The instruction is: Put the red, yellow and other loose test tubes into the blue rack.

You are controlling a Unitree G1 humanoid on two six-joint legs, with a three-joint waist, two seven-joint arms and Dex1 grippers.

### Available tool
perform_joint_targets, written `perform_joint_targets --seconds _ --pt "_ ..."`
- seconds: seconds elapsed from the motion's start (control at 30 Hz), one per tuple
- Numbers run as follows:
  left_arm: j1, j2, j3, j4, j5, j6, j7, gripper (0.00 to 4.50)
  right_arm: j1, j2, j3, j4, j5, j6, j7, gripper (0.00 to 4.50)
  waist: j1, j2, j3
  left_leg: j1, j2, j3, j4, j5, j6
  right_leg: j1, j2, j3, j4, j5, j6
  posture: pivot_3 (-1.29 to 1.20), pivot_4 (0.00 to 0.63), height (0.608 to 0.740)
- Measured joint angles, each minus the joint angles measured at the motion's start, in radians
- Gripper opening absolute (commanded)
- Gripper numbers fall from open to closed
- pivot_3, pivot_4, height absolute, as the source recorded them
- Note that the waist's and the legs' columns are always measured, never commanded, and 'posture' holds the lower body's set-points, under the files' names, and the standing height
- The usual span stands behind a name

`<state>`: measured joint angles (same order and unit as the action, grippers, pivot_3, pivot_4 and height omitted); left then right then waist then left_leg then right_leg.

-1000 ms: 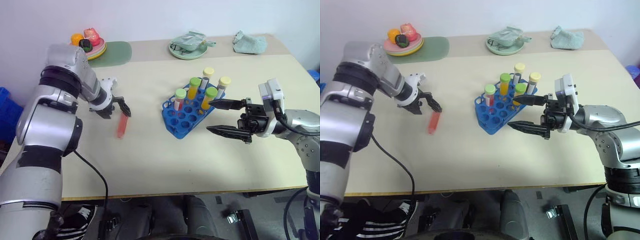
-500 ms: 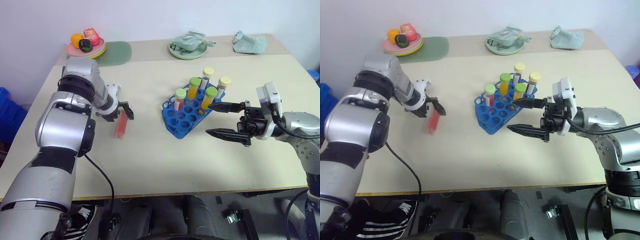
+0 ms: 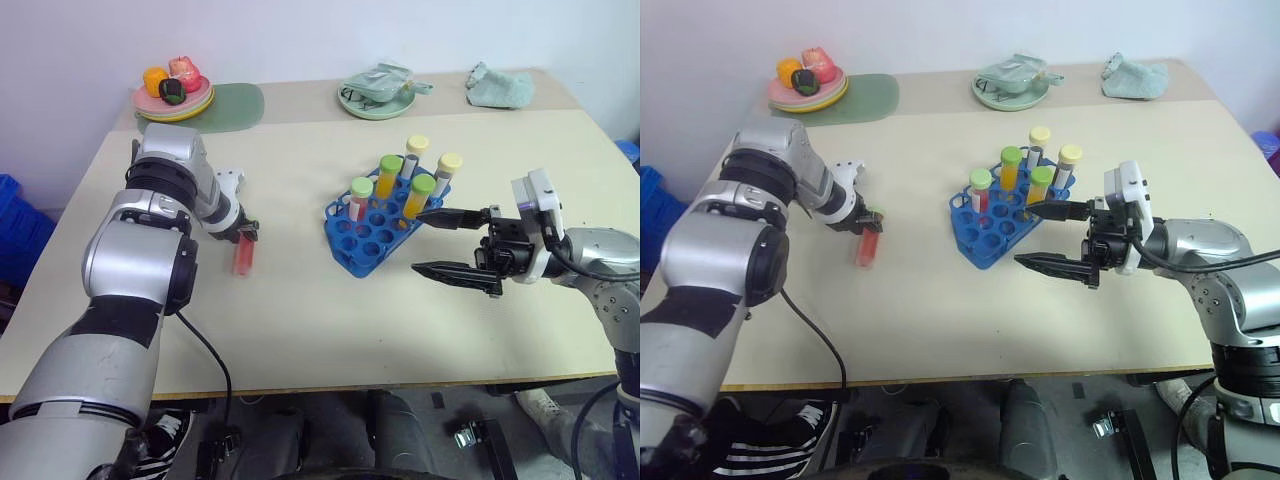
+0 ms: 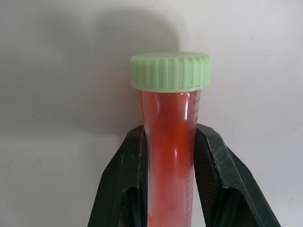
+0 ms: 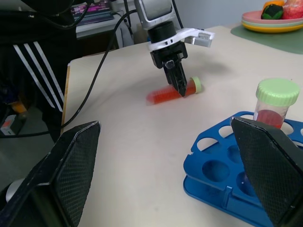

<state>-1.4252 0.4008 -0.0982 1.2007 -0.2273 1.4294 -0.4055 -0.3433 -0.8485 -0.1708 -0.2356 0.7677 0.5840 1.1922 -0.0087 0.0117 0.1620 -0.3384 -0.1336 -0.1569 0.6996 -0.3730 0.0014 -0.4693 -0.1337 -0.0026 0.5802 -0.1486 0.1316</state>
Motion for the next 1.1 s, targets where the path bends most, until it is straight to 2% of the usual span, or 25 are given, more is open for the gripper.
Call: perform_joint_targets --seconds 0.17,0.27,0.4,0.5,0.67,0.83,0.97,1.1 --pt "0.001 0.001 0.006 -0.003 0.023 -0.004 -0.019 0.73 0.001 -0.001 0.000 0.000 -0.008 -0.002 0.005 4.50 -0.001 0.000 0.000 0.000 0.000 0.000 0.000 0.000 0.000 0.000 0.000 0.000 0.000 0.000 0.000 0.00 0.150 0.740" --pt "0.041 0.025 -0.028 -0.101 0.044 -0.091 -0.076 0.73 0.005 -0.001 -0.002 0.000 -0.009 -0.002 0.002 4.50 -0.001 0.000 0.000 0.000 0.001 0.000 0.000 0.000 0.000 0.000 0.000 0.000 0.000 0.000 0.000 0.00 0.150 0.740" --pt "0.161 0.111 -0.041 -0.449 0.047 -0.249 -0.161 0.73 0.024 -0.003 -0.017 -0.002 -0.009 -0.001 -0.012 4.50 -0.001 0.000 0.000 -0.002 0.001 0.001 0.000 0.000 0.000 -0.003 0.000 0.000 0.000 0.000 0.000 0.00 0.150 0.740" --pt "0.298 0.125 0.057 -0.779 -0.006 -0.282 -0.163 0.73 0.030 -0.003 -0.033 -0.012 -0.008 -0.001 -0.025 4.50 0.000 0.000 0.000 -0.002 0.001 0.001 -0.001 0.000 0.000 -0.003 -0.001 0.001 0.000 0.000 0.000 0.00 0.150 0.740" --pt "0.576 0.061 0.229 -1.183 -0.135 -0.440 -0.180 0.73 0.073 -0.014 -0.071 -0.015 -0.014 -0.005 -0.036 4.50 0.001 0.000 0.000 -0.002 0.002 0.002 0.000 0.000 0.000 -0.003 0.000 0.001 0.000 0.000 0.000 0.00 0.150 0.740" --pt "0.831 0.044 0.302 -1.459 -0.193 -0.696 -0.243 0.73 0.191 -0.046 -0.168 0.012 -0.046 -0.053 -0.021 4.50 0.008 0.000 -0.001 0.000 0.002 0.004 0.000 0.000 0.000 -0.002 0.000 0.001 -0.001 0.000 -0.001 0.00 0.150 0.740" --pt "0.989 -0.010 0.270 -1.540 -0.209 -0.933 -0.334 0.73 0.276 -0.047 -0.234 0.023 -0.056 -0.068 -0.027 4.50 0.031 0.000 -0.001 0.001 0.003 0.011 0.001 0.000 0.000 0.001 0.000 0.002 -0.003 0.002 -0.002 0.00 0.150 0.740" --pt "1.007 -0.098 0.159 -1.501 -0.171 -1.190 -0.404 0.73 0.290 -0.041 -0.255 -0.006 -0.049 -0.068 -0.059 4.50 0.051 0.000 -0.001 0.005 0.003 0.013 0.002 0.000 0.001 0.005 0.000 0.002 -0.004 0.003 -0.003 0.00 0.150 0.740"
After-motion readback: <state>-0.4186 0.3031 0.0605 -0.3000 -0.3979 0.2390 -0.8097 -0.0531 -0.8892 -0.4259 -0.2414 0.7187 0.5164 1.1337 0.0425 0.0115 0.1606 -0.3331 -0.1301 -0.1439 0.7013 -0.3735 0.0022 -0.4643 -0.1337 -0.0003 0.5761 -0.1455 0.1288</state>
